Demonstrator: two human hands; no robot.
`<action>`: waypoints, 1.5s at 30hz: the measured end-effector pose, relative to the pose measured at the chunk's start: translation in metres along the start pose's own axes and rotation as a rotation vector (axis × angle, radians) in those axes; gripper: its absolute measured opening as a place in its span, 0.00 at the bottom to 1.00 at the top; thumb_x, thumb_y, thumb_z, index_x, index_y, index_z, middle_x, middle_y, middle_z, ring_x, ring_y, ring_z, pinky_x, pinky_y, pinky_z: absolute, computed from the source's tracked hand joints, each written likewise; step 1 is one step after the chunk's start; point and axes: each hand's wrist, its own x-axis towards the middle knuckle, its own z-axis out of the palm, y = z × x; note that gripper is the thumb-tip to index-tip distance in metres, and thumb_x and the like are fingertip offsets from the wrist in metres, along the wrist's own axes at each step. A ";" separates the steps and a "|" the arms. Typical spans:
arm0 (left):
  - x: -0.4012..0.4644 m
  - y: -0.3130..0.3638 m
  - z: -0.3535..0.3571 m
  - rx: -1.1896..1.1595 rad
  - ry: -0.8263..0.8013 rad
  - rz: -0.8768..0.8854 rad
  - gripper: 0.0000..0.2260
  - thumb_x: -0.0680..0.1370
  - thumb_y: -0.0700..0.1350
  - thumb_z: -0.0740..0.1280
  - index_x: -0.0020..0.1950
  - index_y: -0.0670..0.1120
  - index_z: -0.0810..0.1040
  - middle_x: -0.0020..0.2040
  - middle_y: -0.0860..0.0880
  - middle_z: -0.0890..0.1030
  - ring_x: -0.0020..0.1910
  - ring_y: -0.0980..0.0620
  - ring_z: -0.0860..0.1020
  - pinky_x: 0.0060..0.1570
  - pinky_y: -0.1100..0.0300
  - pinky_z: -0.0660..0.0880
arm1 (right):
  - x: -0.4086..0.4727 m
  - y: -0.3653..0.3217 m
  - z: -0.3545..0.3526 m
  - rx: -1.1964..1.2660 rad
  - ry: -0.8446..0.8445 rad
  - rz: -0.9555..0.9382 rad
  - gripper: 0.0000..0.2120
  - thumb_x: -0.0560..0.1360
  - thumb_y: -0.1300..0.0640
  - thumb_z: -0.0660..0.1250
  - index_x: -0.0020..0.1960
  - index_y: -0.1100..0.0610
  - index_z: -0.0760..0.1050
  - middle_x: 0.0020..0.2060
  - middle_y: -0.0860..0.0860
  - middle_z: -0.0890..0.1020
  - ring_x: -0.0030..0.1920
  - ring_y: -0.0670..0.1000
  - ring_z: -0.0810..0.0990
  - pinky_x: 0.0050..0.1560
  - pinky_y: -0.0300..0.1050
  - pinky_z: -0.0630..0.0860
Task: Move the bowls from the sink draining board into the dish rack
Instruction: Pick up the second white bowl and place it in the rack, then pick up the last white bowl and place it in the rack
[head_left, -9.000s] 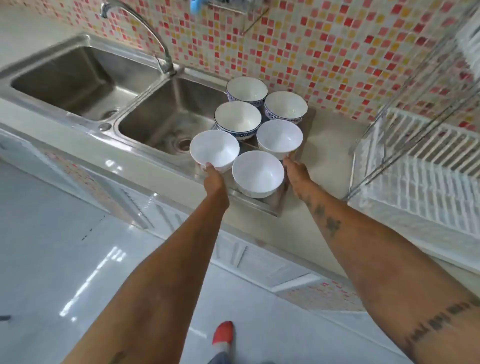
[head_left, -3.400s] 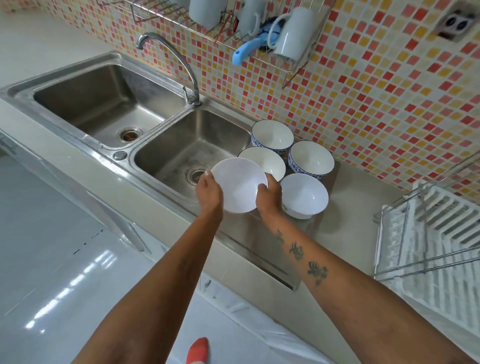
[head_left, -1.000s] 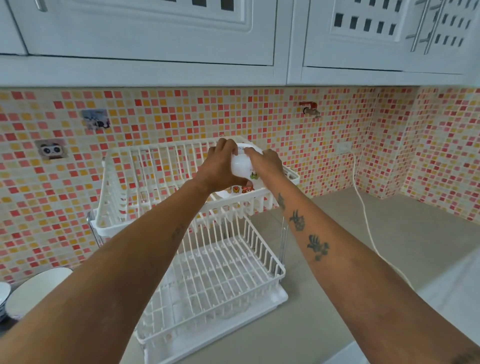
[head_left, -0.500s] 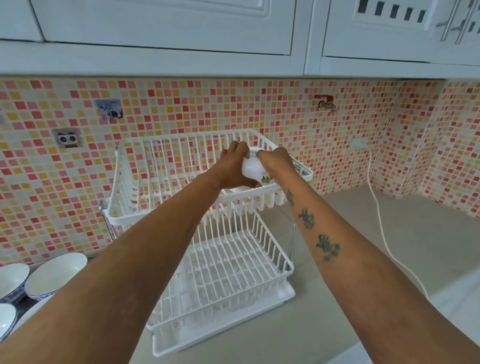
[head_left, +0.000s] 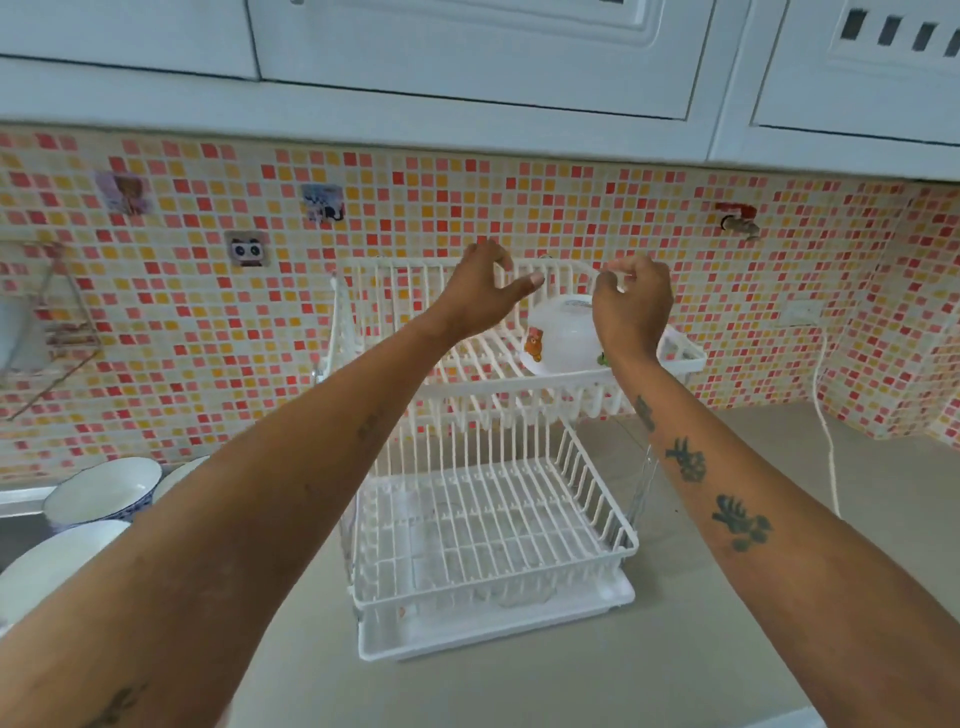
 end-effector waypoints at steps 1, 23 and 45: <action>-0.003 -0.002 -0.013 -0.034 0.053 -0.010 0.15 0.77 0.56 0.66 0.53 0.45 0.72 0.66 0.44 0.72 0.66 0.47 0.72 0.57 0.57 0.69 | -0.006 -0.013 0.008 0.050 -0.012 -0.019 0.08 0.76 0.60 0.63 0.50 0.61 0.79 0.54 0.55 0.79 0.52 0.52 0.79 0.47 0.37 0.72; -0.276 -0.257 -0.303 -0.082 0.903 -1.073 0.28 0.80 0.58 0.53 0.67 0.38 0.73 0.64 0.40 0.78 0.60 0.40 0.76 0.61 0.49 0.74 | -0.302 -0.150 0.304 0.374 -1.026 0.135 0.09 0.73 0.53 0.61 0.44 0.59 0.73 0.42 0.61 0.78 0.39 0.58 0.75 0.41 0.46 0.68; -0.325 -0.384 -0.114 -0.752 0.823 -1.249 0.17 0.82 0.52 0.55 0.68 0.46 0.67 0.67 0.45 0.73 0.65 0.44 0.73 0.69 0.45 0.68 | -0.419 0.036 0.377 -0.035 -1.168 0.574 0.12 0.79 0.54 0.60 0.56 0.57 0.78 0.48 0.51 0.78 0.48 0.51 0.74 0.49 0.42 0.69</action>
